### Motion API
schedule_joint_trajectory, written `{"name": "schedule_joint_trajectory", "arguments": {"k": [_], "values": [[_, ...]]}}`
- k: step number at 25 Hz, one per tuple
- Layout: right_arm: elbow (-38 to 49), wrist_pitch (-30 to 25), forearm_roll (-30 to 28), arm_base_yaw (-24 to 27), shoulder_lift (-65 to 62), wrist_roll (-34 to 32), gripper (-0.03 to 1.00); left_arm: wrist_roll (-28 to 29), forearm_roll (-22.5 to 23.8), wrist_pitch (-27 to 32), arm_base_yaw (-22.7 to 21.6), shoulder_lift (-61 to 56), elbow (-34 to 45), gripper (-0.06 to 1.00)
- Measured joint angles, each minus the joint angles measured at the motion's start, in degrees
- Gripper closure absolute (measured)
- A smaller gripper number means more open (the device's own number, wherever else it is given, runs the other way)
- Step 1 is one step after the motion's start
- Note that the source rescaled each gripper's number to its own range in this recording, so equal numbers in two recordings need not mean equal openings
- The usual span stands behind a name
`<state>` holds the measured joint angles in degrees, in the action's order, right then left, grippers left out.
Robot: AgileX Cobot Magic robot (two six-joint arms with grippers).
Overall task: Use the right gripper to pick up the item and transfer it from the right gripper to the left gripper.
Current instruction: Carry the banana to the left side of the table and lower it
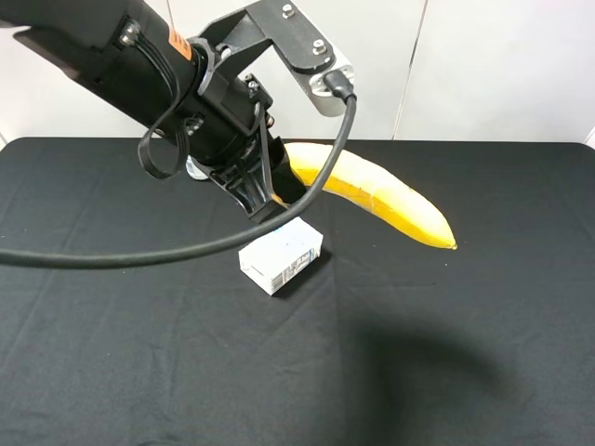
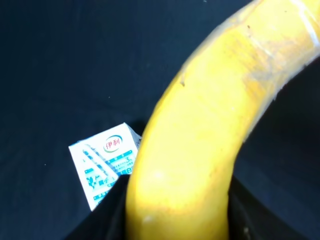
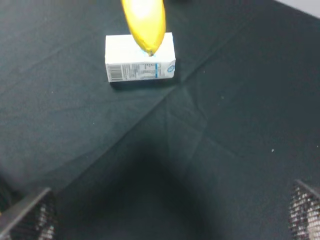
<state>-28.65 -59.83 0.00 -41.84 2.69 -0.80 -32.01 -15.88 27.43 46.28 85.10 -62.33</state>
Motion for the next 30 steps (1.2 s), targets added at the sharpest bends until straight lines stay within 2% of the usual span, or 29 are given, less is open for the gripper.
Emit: {"name": "schedule_joint_trajectory", "arguments": {"k": [19,22,30], "values": [[0.39,0.99,-0.55,0.53,-0.05,0.00,-0.03,0.06,0.00,0.00,0.00,0.00,0.00,0.94],[0.39,1.04,-0.55,4.32,-0.05,0.00,-0.03,0.17,0.00,0.00,0.00,0.00,0.00,0.94],[0.39,1.04,-0.56,18.78,-2.96,0.00,-0.03,0.29,0.00,-0.02,0.00,0.00,0.00,0.94]]}}
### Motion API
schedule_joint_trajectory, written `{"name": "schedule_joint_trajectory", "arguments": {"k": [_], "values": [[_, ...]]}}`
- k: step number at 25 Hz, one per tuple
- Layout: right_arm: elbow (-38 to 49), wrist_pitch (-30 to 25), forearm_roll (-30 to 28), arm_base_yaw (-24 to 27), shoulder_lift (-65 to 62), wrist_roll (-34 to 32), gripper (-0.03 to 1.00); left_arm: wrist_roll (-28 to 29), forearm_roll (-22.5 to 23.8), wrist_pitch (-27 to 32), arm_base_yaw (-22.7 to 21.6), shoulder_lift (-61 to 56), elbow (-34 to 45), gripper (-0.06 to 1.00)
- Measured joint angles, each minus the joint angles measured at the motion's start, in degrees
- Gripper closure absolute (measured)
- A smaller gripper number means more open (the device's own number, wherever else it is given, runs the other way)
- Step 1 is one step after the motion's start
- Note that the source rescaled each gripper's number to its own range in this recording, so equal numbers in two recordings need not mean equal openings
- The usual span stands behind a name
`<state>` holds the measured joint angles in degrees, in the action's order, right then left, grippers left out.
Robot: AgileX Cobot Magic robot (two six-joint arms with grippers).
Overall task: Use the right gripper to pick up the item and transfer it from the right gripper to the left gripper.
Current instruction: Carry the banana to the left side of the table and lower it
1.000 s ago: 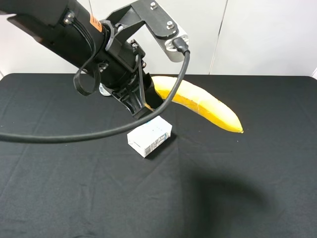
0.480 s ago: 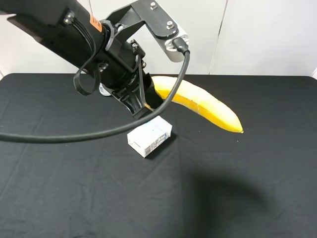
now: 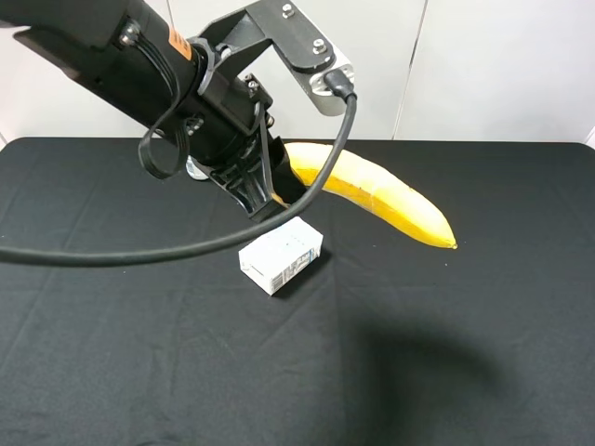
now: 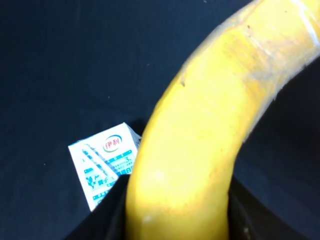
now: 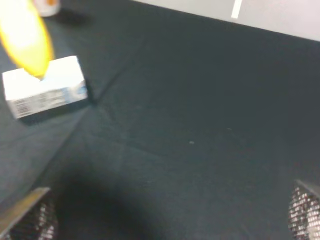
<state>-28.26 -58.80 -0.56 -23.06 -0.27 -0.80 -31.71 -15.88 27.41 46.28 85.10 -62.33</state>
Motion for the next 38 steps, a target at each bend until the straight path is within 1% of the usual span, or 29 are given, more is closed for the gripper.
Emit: {"name": "schedule_joint_trajectory", "arguments": {"k": [3,5,6,8,9,12,15,17,19,22,26,28,30,31,35,38], "values": [[0.00,0.00,0.00,4.50,0.00,0.00,-0.03,0.92,0.46,0.00,0.00,0.00,0.00,0.94],[0.00,0.00,0.00,6.92,0.00,0.00,-0.03,2.44,1.91,0.00,0.00,0.00,0.00,0.94],[0.00,0.00,0.00,7.66,0.00,0.00,-0.03,3.59,3.06,0.24,0.00,0.00,-0.13,0.94],[0.00,0.00,0.00,8.69,0.00,0.00,-0.03,7.71,5.68,1.30,-0.11,0.00,-1.31,0.94],[0.00,0.00,0.00,8.82,0.00,0.00,-0.03,9.91,7.49,1.82,-0.17,0.00,-2.03,0.94],[0.00,0.00,0.00,8.87,0.00,0.00,-0.03,19.30,14.32,3.96,-0.17,0.00,-5.28,0.94],[0.00,0.00,0.00,8.87,-0.06,0.00,-0.03,28.29,22.37,7.43,-0.17,0.00,-8.16,0.94],[0.00,0.00,0.00,8.87,-0.06,0.00,-0.03,33.07,26.64,9.74,-0.21,0.00,-9.47,0.94],[0.00,0.00,0.00,8.87,-0.06,0.00,-0.03,36.65,29.03,11.42,-0.97,0.00,-10.07,0.94],[0.00,0.00,0.00,8.87,-0.06,0.00,-0.03,39.27,29.90,13.16,-3.79,0.00,-10.08,0.94],[0.00,0.00,0.00,8.87,-0.06,0.00,-0.03,41.15,30.23,13.33,-9.10,0.00,-10.01,0.94],[0.00,0.00,0.00,8.87,-0.06,0.00,-0.03,41.29,30.19,13.19,-11.48,0.00,-8.89,0.94],[0.00,0.00,0.00,8.87,-0.06,0.00,-0.03,41.29,29.17,12.77,-13.24,0.00,-6.22,0.94],[0.00,0.00,0.00,8.87,-0.06,0.00,-0.03,41.29,28.45,12.21,-14.06,-0.06,-4.70,0.94],[0.00,0.00,0.00,8.87,-0.06,0.00,-0.03,41.29,25.66,6.75,-16.78,-2.15,3.33,0.94],[0.00,0.00,0.00,8.87,-0.06,0.00,-0.03,41.29,24.61,4.04,-18.99,-4.12,7.75,0.94]]}}
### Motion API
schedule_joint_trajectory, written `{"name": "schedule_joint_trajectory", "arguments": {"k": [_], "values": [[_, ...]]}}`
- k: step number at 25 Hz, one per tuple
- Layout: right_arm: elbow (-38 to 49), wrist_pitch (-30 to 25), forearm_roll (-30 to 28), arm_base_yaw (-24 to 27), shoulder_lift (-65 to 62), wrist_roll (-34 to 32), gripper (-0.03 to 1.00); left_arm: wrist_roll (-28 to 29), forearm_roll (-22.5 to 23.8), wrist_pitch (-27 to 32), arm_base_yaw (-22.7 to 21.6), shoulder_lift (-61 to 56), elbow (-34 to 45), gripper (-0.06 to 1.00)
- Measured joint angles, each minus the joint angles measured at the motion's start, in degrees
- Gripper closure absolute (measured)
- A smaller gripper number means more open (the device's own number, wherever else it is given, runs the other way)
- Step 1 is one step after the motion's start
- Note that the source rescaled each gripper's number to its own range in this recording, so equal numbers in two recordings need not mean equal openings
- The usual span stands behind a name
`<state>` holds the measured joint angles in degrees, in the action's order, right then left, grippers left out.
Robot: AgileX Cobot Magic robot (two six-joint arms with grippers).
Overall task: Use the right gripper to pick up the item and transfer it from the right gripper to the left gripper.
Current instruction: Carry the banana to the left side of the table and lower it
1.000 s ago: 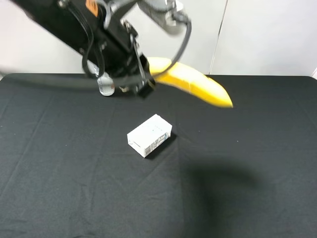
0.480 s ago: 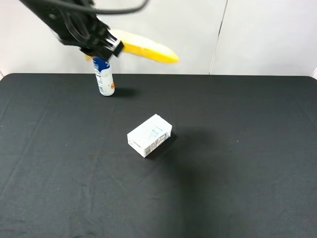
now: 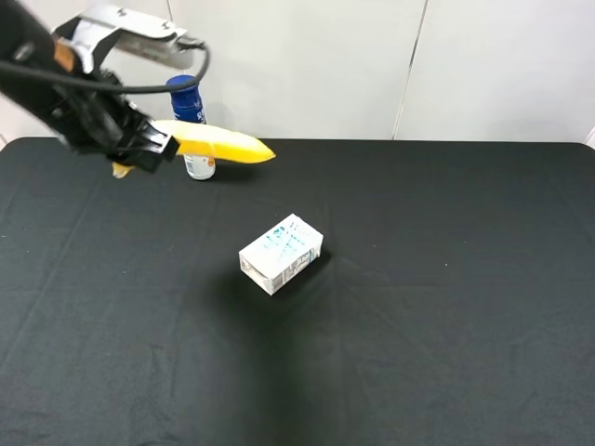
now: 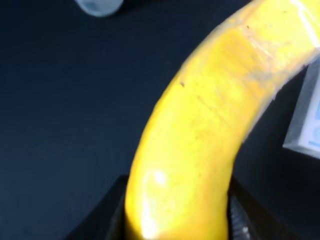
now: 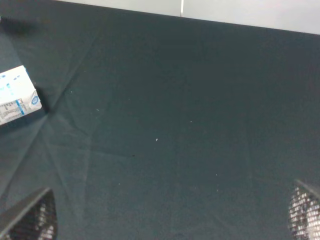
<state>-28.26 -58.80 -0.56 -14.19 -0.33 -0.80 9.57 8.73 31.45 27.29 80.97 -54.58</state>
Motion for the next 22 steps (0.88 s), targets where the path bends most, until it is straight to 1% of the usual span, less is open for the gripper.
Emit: {"name": "schedule_joint_trajectory", "arguments": {"k": [8,11,13,19,22], "values": [[0.00,0.00,0.00,0.00,0.00,0.00,-0.03,0.20,-0.07,-7.93,-6.82,-4.55,10.15,0.94],[0.00,0.00,0.00,0.00,0.00,0.00,-0.03,0.24,-0.68,-10.70,-8.55,-4.91,13.59,0.94],[0.00,0.00,0.00,0.00,0.00,0.00,-0.03,0.42,-1.02,-13.75,-9.40,-4.93,16.49,0.94],[0.00,0.00,0.00,0.00,0.00,0.00,-0.03,3.70,-1.33,-23.48,-12.84,-5.03,24.71,0.94],[0.00,0.00,0.00,0.00,0.00,0.00,-0.03,4.88,-1.33,-25.69,-15.24,-5.05,27.33,0.94]]}}
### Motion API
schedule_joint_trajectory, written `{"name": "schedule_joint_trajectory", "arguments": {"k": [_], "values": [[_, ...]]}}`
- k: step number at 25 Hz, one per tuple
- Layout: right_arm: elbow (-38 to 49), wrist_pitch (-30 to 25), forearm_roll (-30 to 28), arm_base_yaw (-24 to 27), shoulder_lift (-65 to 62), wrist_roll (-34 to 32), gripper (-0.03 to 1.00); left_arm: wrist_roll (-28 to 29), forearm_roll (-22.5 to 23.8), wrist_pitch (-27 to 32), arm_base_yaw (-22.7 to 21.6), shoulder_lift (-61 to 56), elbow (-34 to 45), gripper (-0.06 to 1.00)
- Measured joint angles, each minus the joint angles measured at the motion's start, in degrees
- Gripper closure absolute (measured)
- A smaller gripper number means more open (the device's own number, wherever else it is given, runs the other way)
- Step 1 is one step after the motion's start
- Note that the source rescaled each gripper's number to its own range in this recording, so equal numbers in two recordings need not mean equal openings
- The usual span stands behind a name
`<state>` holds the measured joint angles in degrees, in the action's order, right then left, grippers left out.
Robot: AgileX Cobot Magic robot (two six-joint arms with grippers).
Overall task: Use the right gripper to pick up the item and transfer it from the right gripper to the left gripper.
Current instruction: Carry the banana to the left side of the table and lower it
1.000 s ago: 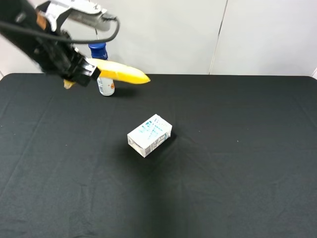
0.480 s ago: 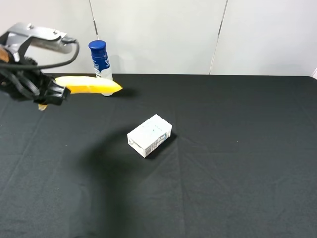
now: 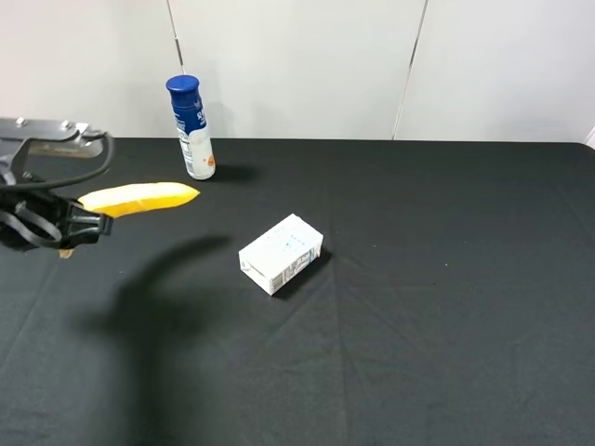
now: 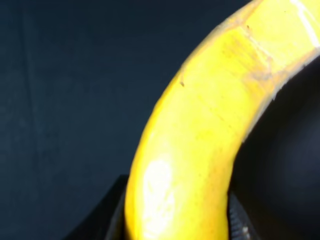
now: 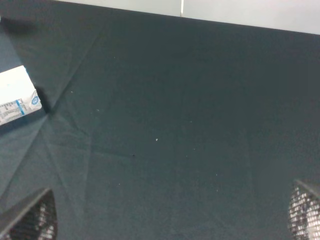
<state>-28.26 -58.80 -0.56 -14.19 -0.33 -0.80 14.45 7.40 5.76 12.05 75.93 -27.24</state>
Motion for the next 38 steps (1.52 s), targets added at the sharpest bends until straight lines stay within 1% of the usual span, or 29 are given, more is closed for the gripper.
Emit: {"name": "schedule_joint_trajectory", "arguments": {"k": [3,7,11,17,23,29,30,32,33,34,35,37,38], "values": [[0.00,0.00,0.00,0.00,0.00,0.00,-0.03,0.38,0.00,-0.85,-2.13,-0.05,1.45,0.94],[0.00,0.00,0.00,0.00,0.00,0.00,-0.03,0.44,0.00,-3.82,-3.85,-0.05,1.67,0.94],[0.00,0.00,0.00,0.00,0.00,0.00,-0.03,0.48,0.00,-6.59,-3.90,1.13,1.67,0.94],[0.00,0.00,0.00,0.00,0.00,0.00,-0.03,0.48,0.00,-9.75,-3.90,6.79,1.67,0.94],[0.00,0.00,0.00,0.00,0.00,0.00,-0.03,0.48,0.00,-10.25,-3.90,11.67,1.62,0.94],[0.00,0.00,0.00,0.00,0.00,0.00,-0.03,0.43,0.00,-10.17,-3.90,12.34,1.62,0.93],[0.00,0.00,0.00,0.00,0.00,0.00,-0.03,0.43,0.00,-10.04,-3.90,12.34,1.62,0.86],[0.00,0.00,0.00,0.00,0.00,0.00,-0.03,0.43,0.00,-10.04,-3.90,12.34,1.62,0.57],[0.00,0.00,0.00,0.00,0.00,0.00,-0.03,0.43,0.00,-10.04,-3.90,12.34,1.62,0.38],[0.00,0.00,0.00,0.00,0.00,0.00,-0.03,0.43,0.00,-10.04,-3.90,12.34,1.62,0.22],[0.00,0.00,0.00,0.00,0.00,0.00,-0.03,0.43,0.00,-10.04,-3.90,12.34,1.62,0.11],[0.00,0.00,0.00,0.00,0.00,0.00,-0.03,0.43,0.00,-10.04,-3.90,12.34,1.62,0.02],[0.00,0.00,0.00,0.00,0.00,0.00,-0.03,0.43,0.00,-10.04,-3.90,12.34,1.62,-0.01]]}}
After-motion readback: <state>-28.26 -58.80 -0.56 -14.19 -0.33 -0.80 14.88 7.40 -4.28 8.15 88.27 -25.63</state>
